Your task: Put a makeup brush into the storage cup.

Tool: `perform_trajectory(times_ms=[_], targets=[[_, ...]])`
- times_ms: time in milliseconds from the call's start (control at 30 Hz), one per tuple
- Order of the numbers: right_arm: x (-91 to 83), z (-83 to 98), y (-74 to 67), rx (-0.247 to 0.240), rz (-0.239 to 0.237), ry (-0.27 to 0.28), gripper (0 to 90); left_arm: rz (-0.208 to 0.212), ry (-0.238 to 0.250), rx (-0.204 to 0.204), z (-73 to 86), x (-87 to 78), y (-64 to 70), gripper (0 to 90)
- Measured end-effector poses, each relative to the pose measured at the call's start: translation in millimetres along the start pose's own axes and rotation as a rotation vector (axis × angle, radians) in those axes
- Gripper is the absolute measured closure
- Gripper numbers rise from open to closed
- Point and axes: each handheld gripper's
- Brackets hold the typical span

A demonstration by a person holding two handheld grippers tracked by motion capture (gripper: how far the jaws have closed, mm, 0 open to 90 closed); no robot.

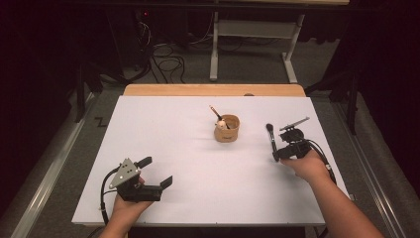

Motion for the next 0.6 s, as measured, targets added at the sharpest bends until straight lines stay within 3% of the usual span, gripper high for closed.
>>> perform_trajectory(times_ms=[600], targets=[[5.8, -16.6, 3.1, 0.020, -0.010, -0.015, 59.8, 0.002, 0.000, 0.003, -0.3, -0.2, 0.2, 0.3]])
Point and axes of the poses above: each handheld gripper's, and its own axes: x roughly forward along the jaws, z roughly out of its underside, y roughly to its right, and after that the axes turned 15 degrees about -x, right-handed
